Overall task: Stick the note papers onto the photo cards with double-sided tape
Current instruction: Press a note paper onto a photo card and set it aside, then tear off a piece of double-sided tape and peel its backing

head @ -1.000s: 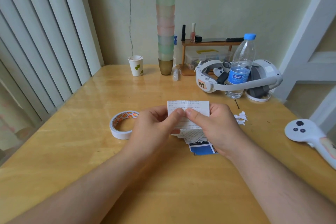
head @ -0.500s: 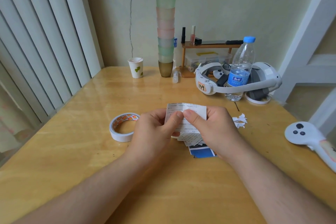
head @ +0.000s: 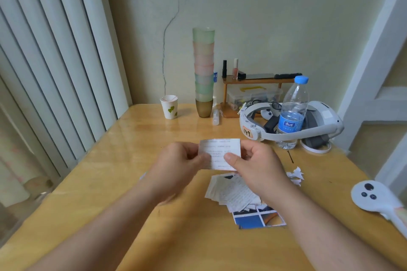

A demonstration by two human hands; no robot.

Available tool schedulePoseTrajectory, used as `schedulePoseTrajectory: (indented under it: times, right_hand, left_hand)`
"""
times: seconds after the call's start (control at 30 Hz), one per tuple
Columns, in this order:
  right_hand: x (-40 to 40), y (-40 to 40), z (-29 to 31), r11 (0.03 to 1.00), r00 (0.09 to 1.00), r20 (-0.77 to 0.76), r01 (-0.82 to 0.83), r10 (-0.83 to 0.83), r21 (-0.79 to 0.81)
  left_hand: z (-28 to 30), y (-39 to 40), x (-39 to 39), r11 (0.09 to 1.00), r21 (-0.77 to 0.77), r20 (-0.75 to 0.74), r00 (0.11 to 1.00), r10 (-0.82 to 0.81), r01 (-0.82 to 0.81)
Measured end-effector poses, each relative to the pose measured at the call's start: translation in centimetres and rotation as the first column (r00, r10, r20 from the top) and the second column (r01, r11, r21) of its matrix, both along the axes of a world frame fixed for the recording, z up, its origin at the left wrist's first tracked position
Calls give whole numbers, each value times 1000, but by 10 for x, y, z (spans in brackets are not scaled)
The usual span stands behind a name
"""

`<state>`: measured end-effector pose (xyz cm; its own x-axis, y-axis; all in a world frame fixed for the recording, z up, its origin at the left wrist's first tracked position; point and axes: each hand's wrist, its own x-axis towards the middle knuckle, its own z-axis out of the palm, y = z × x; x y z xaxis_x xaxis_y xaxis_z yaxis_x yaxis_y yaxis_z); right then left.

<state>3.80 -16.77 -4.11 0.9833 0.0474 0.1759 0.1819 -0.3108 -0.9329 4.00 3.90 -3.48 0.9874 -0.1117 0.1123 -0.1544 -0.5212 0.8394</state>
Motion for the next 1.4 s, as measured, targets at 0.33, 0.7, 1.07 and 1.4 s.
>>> schedulePoseTrajectory:
  times: [0.33,0.7,1.07,1.4]
  right_hand:
    - [130,49,-25,889,989,-21,120,-144,-441]
    - [137,63,-42,704,983,90,178,-161,-687]
    - [57,64,0,599,997,73,69,-17,-798]
    - [-34,53,-48,886,993,121,47,11,-461]
  left_hand:
    - [-17,31,121,900,406,-141,962,233,-159]
    - [-37,30,134,769,589,60,963,264,-248]
    - [6,72,39,951,293,134,989,67,-104]
    - [-35,84,-27,704,710,104,991,-82,-17]
